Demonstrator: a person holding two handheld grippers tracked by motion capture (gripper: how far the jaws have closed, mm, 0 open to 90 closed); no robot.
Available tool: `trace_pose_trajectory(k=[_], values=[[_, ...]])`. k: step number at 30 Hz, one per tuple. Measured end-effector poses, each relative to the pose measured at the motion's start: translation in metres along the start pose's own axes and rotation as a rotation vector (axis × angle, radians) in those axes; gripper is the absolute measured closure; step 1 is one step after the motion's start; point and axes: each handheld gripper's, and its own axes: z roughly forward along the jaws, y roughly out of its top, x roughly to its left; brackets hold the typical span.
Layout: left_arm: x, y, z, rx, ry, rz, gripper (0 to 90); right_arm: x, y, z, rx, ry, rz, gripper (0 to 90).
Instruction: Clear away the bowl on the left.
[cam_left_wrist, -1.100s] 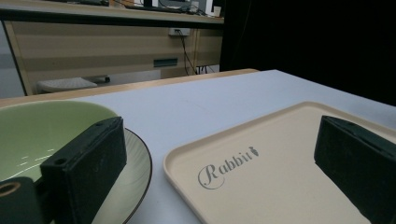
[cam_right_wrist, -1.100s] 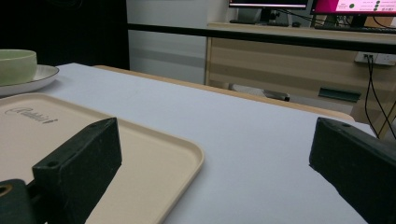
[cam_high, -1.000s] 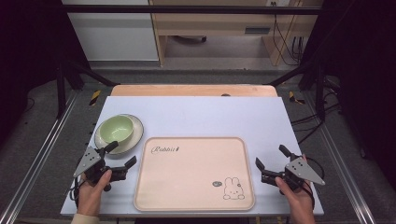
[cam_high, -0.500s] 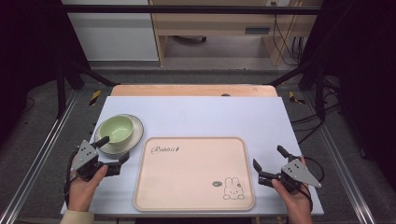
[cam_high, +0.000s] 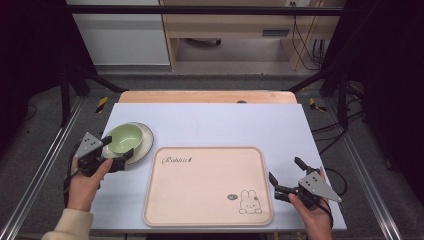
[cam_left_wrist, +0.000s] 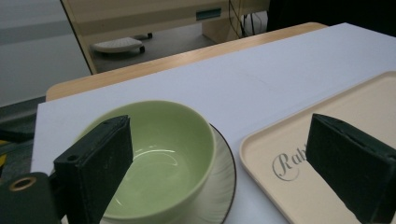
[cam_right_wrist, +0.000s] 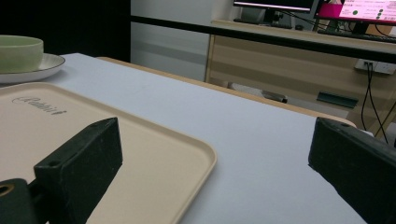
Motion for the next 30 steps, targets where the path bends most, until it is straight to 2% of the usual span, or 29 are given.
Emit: trace_pose_trajectory(k=[2, 3, 4, 6, 8, 11, 15, 17, 19, 22, 24, 27, 30], values=[[0.003, 0.005, 0.002, 0.018, 0.011, 0.015, 7.3, 0.0, 0.0, 0.001, 0.003, -0.004, 0.003, 2.9], [0.008, 0.009, 0.008, 0.043, 0.017, 0.035, 7.3, 0.0, -0.002, 0.002, 0.013, -0.01, -0.004, 3.0], [0.008, 0.009, 0.008, 0.043, 0.017, 0.035, 7.3, 0.0, -0.002, 0.002, 0.013, -0.01, -0.004, 3.0], [0.012, 0.01, 0.019, 0.097, 0.057, 0.097, 8.4, 0.0, -0.002, 0.002, 0.015, -0.015, 0.004, 3.0], [0.014, 0.01, 0.023, 0.112, 0.059, 0.105, 8.4, 0.0, -0.001, 0.001, 0.009, -0.015, 0.01, 2.9], [0.018, 0.011, 0.033, 0.144, 0.074, 0.087, 8.4, 0.0, -0.001, 0.001, 0.011, -0.007, 0.018, 2.9], [0.021, 0.011, 0.042, 0.176, 0.094, 0.085, 8.4, 0.001, 0.0, 0.001, 0.009, 0.001, 0.017, 2.7], [0.025, 0.01, 0.049, 0.217, 0.108, 0.094, 8.6, 0.001, 0.0, 0.0, 0.009, -0.001, 0.014, 2.6], [0.027, 0.01, 0.051, 0.22, 0.11, 0.087, 8.8, 0.001, 0.0, 0.0, 0.008, -0.001, 0.013, 2.6], [0.037, 0.01, 0.053, 0.228, 0.13, 0.052, 10.6, -0.001, 0.001, -0.001, 0.002, 0.002, 0.016, 2.6], [0.039, 0.01, 0.053, 0.233, 0.133, 0.044, 11.3, -0.002, 0.0, -0.001, 0.008, 0.001, 0.015, 2.6], [0.046, 0.009, 0.053, 0.259, 0.161, 0.043, 12.9, -0.002, -0.001, -0.001, 0.013, -0.002, 0.012, 2.6], [0.049, 0.006, 0.054, 0.275, 0.166, 0.024, 15.3, -0.002, 0.0, -0.001, 0.013, -0.004, 0.011, 2.6]])
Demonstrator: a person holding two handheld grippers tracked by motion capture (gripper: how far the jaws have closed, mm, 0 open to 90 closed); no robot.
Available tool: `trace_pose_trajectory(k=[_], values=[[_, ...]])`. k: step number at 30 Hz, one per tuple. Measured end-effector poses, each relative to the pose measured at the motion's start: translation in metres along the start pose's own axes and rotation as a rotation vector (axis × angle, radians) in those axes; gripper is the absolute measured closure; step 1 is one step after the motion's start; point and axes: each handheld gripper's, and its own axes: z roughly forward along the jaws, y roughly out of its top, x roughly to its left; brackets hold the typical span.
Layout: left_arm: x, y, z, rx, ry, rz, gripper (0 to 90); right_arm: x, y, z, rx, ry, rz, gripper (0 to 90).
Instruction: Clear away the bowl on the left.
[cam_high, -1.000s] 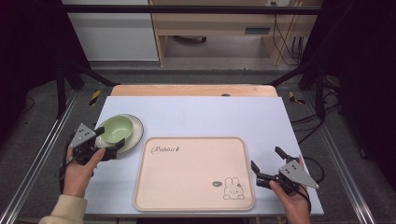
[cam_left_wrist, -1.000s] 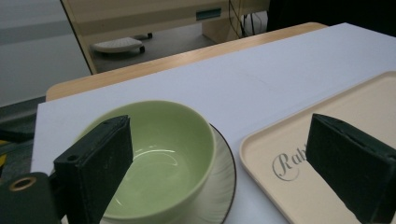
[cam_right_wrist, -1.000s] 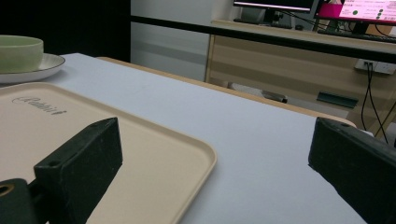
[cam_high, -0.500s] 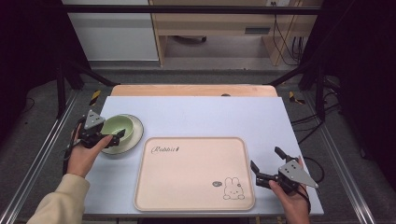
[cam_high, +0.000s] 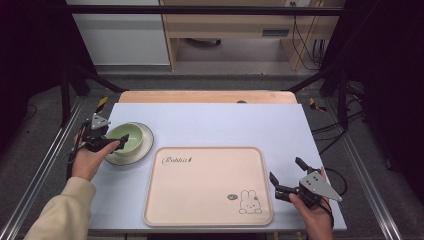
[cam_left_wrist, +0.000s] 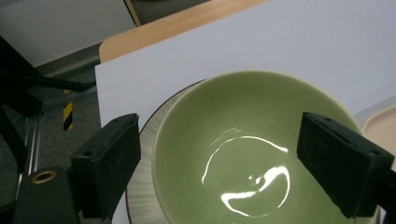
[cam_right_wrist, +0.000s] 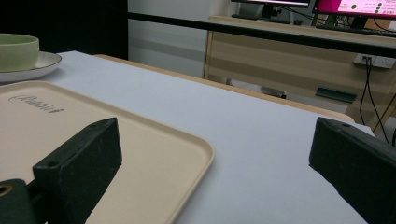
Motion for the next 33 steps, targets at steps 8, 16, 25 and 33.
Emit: trace_pose_trajectory(k=[8, 16, 25, 33], values=[[0.017, -0.009, 0.009, 0.077, 0.022, -0.129, 23.2, 0.001, -0.001, 0.0, 0.011, -0.004, -0.001, 2.8], [0.027, -0.011, 0.014, 0.106, 0.029, -0.253, 35.6, 0.0, -0.002, 0.001, 0.019, -0.007, 0.004, 2.7], [0.035, -0.016, 0.021, 0.164, 0.018, -0.324, 52.5, 0.0, -0.004, 0.002, 0.019, 0.002, 0.022, 3.0], [0.035, -0.018, 0.03, 0.207, -0.003, -0.335, 64.6, -0.002, -0.004, 0.002, 0.011, 0.011, 0.065, 3.0]])
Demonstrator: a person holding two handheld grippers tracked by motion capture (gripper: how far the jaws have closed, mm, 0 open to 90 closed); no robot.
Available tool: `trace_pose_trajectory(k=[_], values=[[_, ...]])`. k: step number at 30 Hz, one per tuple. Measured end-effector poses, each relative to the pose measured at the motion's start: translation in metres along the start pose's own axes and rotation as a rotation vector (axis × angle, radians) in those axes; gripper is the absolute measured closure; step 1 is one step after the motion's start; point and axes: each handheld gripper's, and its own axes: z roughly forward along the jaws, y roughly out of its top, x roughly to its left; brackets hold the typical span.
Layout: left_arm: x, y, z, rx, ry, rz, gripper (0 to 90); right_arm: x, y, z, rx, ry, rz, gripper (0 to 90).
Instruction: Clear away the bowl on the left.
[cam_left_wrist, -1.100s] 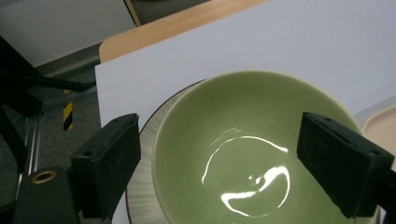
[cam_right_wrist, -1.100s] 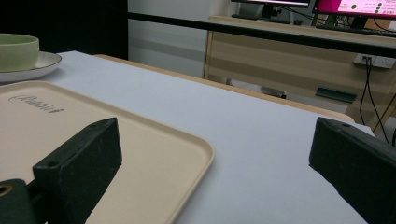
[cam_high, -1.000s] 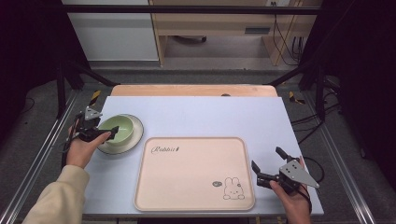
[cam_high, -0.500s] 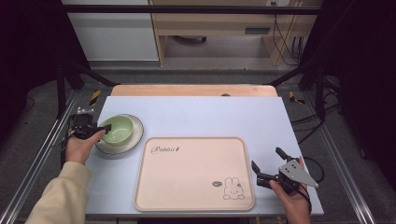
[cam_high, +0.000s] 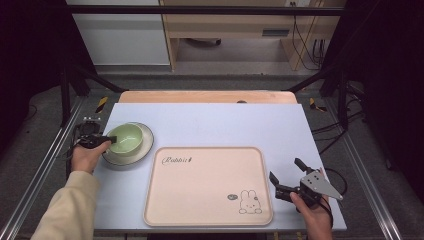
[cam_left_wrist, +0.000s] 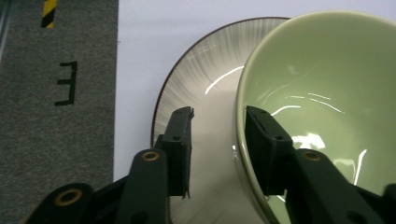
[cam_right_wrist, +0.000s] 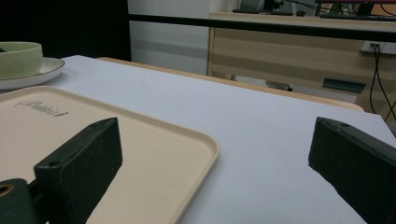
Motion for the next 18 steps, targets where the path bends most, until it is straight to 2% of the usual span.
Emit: trace_pose_trajectory(k=[6, 7, 11, 15, 17, 18], values=[[-0.0043, 0.0015, 0.0046, 0.016, 0.004, 0.013, 72.4, -0.0003, -0.0004, -0.0001, 0.004, -0.001, 0.0, 2.9], [-0.0052, 0.0023, 0.0057, 0.023, 0.002, -0.003, 73.6, -0.0003, -0.0007, 0.0004, 0.005, 0.003, -0.011, 2.9], [-0.0076, 0.0032, 0.0056, 0.038, 0.001, -0.003, 80.3, 0.0008, -0.0006, 0.0005, 0.006, 0.006, -0.006, 2.7], [-0.0048, 0.0033, 0.0036, 0.039, -0.025, -0.034, 82.7, 0.0003, -0.0008, 0.001, 0.006, 0.006, -0.006, 2.7], [-0.0046, 0.0033, 0.0018, 0.031, -0.036, -0.041, 83.4, 0.0003, -0.0007, 0.0009, 0.005, 0.006, -0.008, 2.7], [-0.0042, 0.0036, -0.0005, 0.012, -0.054, -0.059, 83.4, 0.0005, -0.0006, 0.0007, 0.008, 0.005, -0.007, 2.7]])
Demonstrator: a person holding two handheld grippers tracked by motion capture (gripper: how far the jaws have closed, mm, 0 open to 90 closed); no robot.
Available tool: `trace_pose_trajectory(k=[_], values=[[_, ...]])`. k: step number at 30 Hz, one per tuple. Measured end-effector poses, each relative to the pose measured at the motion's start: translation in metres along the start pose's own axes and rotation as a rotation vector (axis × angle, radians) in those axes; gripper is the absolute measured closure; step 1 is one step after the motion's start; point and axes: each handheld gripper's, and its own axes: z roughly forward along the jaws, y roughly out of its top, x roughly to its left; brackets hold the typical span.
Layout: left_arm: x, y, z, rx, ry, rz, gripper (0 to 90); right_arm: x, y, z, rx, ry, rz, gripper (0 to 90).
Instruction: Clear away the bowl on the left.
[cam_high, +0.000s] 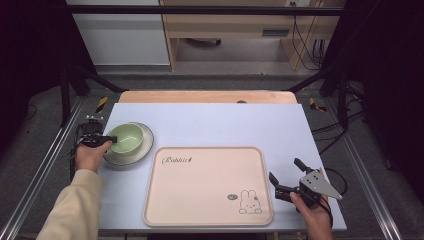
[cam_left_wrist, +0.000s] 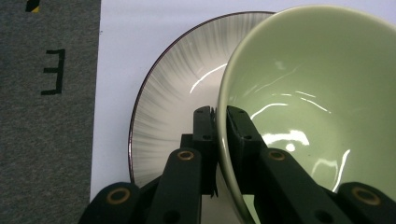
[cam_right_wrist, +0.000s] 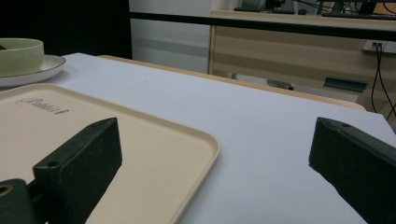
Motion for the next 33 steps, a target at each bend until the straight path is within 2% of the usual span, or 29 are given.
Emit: trace_pose_trajectory(k=[1, 2, 7, 9, 12, 15, 20, 23, 26, 27, 28, 29, 30, 31, 32, 33], values=[[-0.001, 0.0, -0.002, -0.003, 0.005, 0.003, 83.7, 0.0, 0.0, 0.0, 0.003, -0.001, -0.001, 2.7], [-0.002, 0.0, -0.005, -0.003, 0.014, 0.027, 83.7, 0.0, 0.0, 0.0, 0.001, 0.0, -0.003, 2.6], [-0.001, -0.001, -0.011, -0.012, 0.018, 0.015, 83.0, 0.0, 0.0, 0.001, -0.004, 0.004, -0.005, 2.6], [-0.002, -0.002, -0.015, -0.031, 0.017, 0.0, 83.0, 0.001, 0.0, 0.001, -0.003, 0.003, 0.001, 2.6], [-0.005, -0.001, -0.023, -0.059, -0.005, -0.003, 83.0, 0.001, 0.0, 0.001, -0.004, 0.007, 0.005, 2.7], [-0.014, 0.002, -0.031, -0.082, -0.034, 0.018, 82.9, 0.001, 0.0, 0.001, -0.006, 0.009, -0.002, 2.6], [-0.025, 0.004, -0.034, -0.114, -0.093, 0.023, 82.8, 0.001, 0.0, 0.001, -0.007, 0.008, -0.005, 2.6], [-0.029, 0.004, -0.034, -0.114, -0.106, 0.023, 82.8, 0.001, 0.0, 0.001, -0.005, 0.008, -0.003, 2.6], [-0.043, 0.001, -0.041, -0.134, -0.13, 0.05, 82.4, 0.002, 0.0, 0.0, -0.002, 0.009, -0.008, 2.6], [-0.043, 0.001, -0.041, -0.134, -0.13, 0.05, 82.4, 0.002, 0.0, 0.0, -0.003, 0.012, -0.008, 2.6], [-0.05, 0.0, -0.046, -0.141, -0.165, 0.049, 82.4, 0.002, 0.0, 0.001, -0.004, 0.012, -0.011, 2.6], [-0.05, 0.0, -0.046, -0.141, -0.165, 0.049, 82.4, 0.002, 0.0, 0.001, -0.004, 0.012, -0.011, 2.6], [-0.058, 0.0, -0.049, -0.141, -0.194, 0.05, 82.4, 0.003, 0.0, 0.002, -0.004, 0.012, -0.015, 2.6], [-0.058, 0.0, -0.049, -0.141, -0.194, 0.05, 82.4, 0.003, 0.0, 0.002, -0.004, 0.012, -0.015, 2.6], [-0.066, 0.001, -0.051, -0.145, -0.213, 0.064, 82.4, 0.003, 0.0, 0.001, -0.002, 0.012, -0.016, 2.6], [-0.066, 0.001, -0.051, -0.145, -0.213, 0.064, 82.4, 0.003, 0.0, 0.001, -0.002, 0.012, -0.016, 2.6]])
